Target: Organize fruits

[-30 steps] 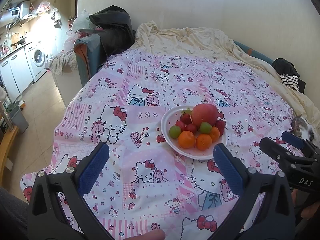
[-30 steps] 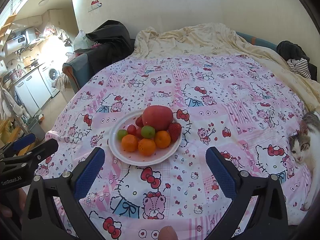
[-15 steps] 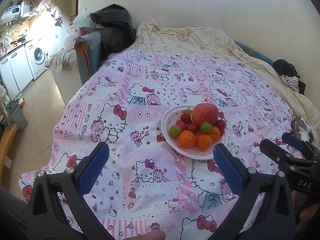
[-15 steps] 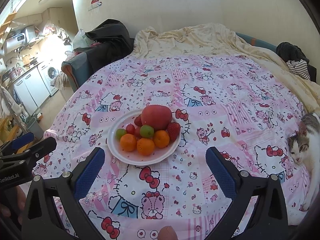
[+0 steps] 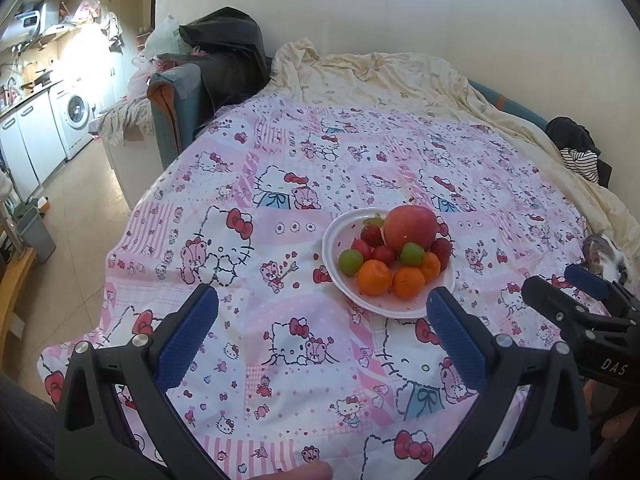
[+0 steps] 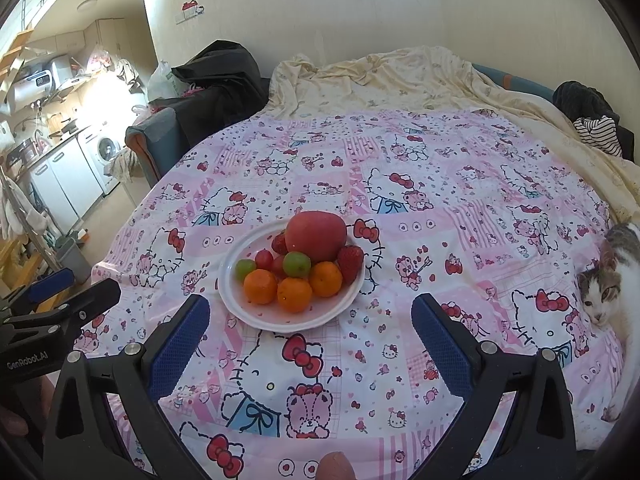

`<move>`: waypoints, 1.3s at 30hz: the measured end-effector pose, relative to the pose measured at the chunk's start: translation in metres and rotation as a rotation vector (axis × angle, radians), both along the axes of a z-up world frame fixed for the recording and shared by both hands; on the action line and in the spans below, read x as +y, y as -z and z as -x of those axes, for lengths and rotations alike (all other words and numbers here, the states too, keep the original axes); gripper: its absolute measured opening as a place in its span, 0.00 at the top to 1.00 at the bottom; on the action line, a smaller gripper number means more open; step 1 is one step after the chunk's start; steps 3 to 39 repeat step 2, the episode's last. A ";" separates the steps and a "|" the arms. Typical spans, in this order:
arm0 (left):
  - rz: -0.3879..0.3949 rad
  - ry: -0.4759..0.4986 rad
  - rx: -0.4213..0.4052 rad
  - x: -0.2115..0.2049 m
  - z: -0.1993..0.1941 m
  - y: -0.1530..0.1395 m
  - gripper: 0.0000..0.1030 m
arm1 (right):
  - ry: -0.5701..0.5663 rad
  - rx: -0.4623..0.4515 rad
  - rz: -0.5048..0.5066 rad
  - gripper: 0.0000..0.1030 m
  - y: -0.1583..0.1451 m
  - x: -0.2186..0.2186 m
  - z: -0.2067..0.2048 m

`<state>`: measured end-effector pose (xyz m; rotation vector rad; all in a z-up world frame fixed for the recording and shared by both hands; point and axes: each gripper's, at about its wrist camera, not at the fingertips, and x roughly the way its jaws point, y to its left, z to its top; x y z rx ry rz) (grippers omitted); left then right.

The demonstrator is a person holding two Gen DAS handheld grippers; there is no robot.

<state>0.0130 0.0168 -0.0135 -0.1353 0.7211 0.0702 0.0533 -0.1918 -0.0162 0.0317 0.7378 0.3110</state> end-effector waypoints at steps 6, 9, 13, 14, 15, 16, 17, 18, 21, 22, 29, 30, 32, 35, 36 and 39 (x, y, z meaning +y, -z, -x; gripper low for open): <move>-0.008 -0.004 0.007 0.000 0.000 0.001 0.00 | 0.000 0.001 0.002 0.00 0.000 0.000 0.000; -0.008 -0.004 0.007 0.000 0.000 0.001 0.00 | 0.000 0.001 0.002 0.00 0.000 0.000 0.000; -0.008 -0.004 0.007 0.000 0.000 0.001 0.00 | 0.000 0.001 0.002 0.00 0.000 0.000 0.000; -0.008 -0.004 0.007 0.000 0.000 0.001 0.00 | 0.000 0.001 0.002 0.00 0.000 0.000 0.000; -0.008 -0.004 0.007 0.000 0.000 0.001 0.00 | 0.000 0.001 0.002 0.00 0.000 0.000 0.000; -0.008 -0.004 0.007 0.000 0.000 0.001 0.00 | 0.000 0.001 0.002 0.00 0.000 0.000 0.000; -0.008 -0.004 0.007 0.000 0.000 0.001 0.00 | 0.000 0.001 0.002 0.00 0.000 0.000 0.000; -0.008 -0.004 0.007 0.000 0.000 0.001 0.00 | 0.000 0.001 0.002 0.00 0.000 0.000 0.000; -0.008 -0.004 0.007 0.000 0.000 0.001 0.00 | 0.000 0.001 0.002 0.00 0.000 0.000 0.000; -0.008 -0.004 0.007 0.000 0.000 0.001 0.00 | 0.000 0.001 0.002 0.00 0.000 0.000 0.000; -0.008 -0.004 0.007 0.000 0.000 0.001 0.00 | 0.000 0.001 0.002 0.00 0.000 0.000 0.000; -0.008 -0.004 0.007 0.000 0.000 0.001 0.00 | 0.000 0.001 0.002 0.00 0.000 0.000 0.000; -0.008 -0.004 0.007 0.000 0.000 0.001 0.00 | 0.000 0.001 0.002 0.00 0.000 0.000 0.000; -0.008 -0.004 0.007 0.000 0.000 0.001 0.00 | 0.000 0.001 0.002 0.00 0.000 0.000 0.000; -0.008 -0.004 0.007 0.000 0.000 0.001 0.00 | 0.000 0.001 0.002 0.00 0.000 0.000 0.000; -0.008 -0.004 0.007 0.000 0.000 0.001 0.00 | 0.000 0.001 0.002 0.00 0.000 0.000 0.000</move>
